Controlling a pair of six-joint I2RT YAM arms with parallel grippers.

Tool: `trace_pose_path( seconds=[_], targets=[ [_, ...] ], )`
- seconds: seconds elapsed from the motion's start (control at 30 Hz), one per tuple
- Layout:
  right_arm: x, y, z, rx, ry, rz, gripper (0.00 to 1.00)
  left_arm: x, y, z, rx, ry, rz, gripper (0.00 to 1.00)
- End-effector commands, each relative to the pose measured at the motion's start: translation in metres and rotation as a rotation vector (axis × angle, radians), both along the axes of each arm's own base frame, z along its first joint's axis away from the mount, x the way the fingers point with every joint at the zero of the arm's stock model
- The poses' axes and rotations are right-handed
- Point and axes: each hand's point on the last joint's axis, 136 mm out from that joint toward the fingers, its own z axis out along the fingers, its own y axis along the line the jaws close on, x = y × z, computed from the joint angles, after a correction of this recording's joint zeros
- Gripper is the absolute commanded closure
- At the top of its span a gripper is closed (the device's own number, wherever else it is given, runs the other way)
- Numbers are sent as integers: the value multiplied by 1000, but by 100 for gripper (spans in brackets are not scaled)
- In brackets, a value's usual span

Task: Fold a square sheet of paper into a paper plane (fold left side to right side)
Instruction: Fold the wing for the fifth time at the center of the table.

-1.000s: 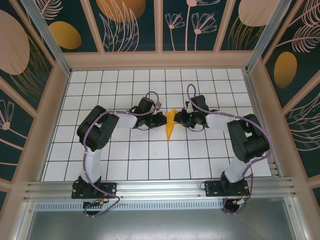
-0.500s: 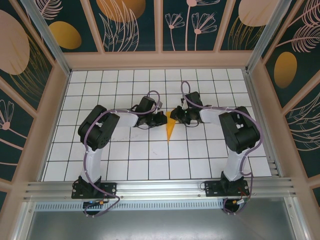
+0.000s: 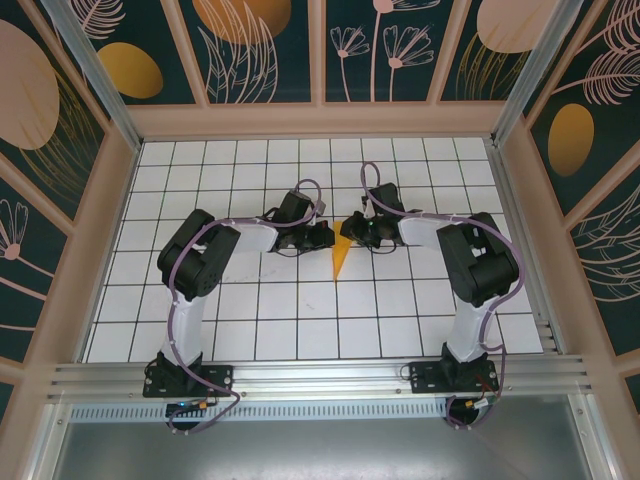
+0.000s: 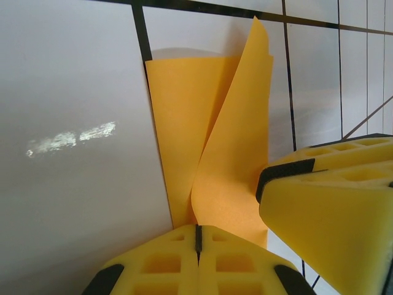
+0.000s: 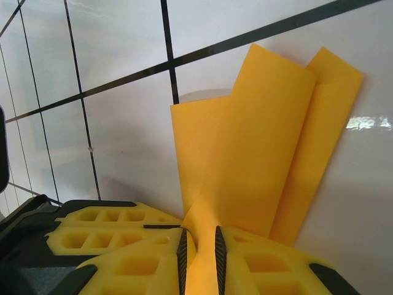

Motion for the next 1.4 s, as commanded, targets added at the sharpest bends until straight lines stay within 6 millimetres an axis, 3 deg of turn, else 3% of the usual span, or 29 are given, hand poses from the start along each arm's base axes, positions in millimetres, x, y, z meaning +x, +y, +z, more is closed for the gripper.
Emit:
trace_pose_path(
  seconds=[0.0,0.77,1.0,1.17,1.37],
  targets=[
    [3,2,-2,-27,-13,17,77,9,15,-30,100,2,44,100],
    [-4,-10,-25,-115,45,6,77,13,20,-44,142,16,73,100],
    [-15,-18,-40,-153,102,-5,77,10,26,-21,146,-24,70,89],
    [-18,-17,-48,-154,127,-5,77,8,34,7,117,-56,86,71],
    [-18,-18,-52,-160,135,-12,77,0,51,46,108,-126,102,65]
  ],
)
